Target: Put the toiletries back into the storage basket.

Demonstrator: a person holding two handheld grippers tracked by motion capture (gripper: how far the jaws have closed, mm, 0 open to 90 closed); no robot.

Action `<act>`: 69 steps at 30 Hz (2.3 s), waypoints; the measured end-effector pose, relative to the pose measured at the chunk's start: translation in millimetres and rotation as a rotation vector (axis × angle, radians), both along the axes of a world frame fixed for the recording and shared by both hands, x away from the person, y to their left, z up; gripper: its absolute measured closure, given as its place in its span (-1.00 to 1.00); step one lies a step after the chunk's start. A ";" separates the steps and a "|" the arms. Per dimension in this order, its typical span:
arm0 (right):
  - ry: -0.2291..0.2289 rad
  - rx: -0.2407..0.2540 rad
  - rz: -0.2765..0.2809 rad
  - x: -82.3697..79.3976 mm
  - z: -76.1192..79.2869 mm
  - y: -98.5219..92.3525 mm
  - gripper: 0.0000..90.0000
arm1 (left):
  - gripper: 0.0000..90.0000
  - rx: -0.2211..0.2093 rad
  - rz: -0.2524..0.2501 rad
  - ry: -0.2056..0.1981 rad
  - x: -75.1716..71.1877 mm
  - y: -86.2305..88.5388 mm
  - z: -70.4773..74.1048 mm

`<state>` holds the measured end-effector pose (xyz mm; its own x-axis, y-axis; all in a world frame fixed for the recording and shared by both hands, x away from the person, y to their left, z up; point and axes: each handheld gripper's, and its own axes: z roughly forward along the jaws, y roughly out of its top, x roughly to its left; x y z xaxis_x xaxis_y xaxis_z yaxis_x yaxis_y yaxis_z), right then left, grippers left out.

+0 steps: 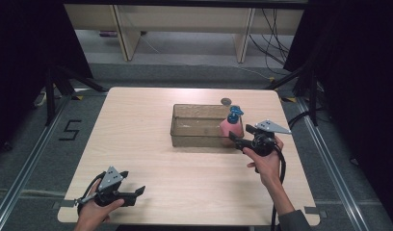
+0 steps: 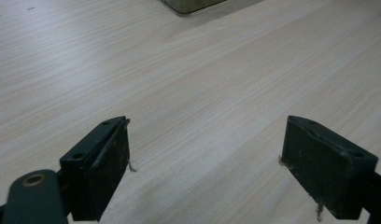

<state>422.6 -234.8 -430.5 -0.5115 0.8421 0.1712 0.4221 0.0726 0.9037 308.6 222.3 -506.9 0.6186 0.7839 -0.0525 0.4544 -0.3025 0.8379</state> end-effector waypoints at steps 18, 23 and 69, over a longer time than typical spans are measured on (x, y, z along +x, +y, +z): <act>-0.007 -0.020 0.036 -16.7 -0.9 6.6 -0.66 | -0.67 -0.012 0.006 0.008 2.1 0.2 -1.3; -0.021 -0.006 0.057 -20.6 -6.7 5.6 -0.65 | -0.67 -0.015 -0.001 0.008 2.4 -1.1 -1.7; 0.048 -0.009 0.111 -64.8 -27.9 -3.9 -0.65 | -0.67 0.005 -0.007 0.000 -0.4 0.3 -0.7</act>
<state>357.8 -238.7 -458.5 -0.5928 0.7826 0.1903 0.4536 0.1292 0.8818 308.2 222.6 -507.6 0.6242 0.7797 -0.0486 0.4525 -0.3102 0.8361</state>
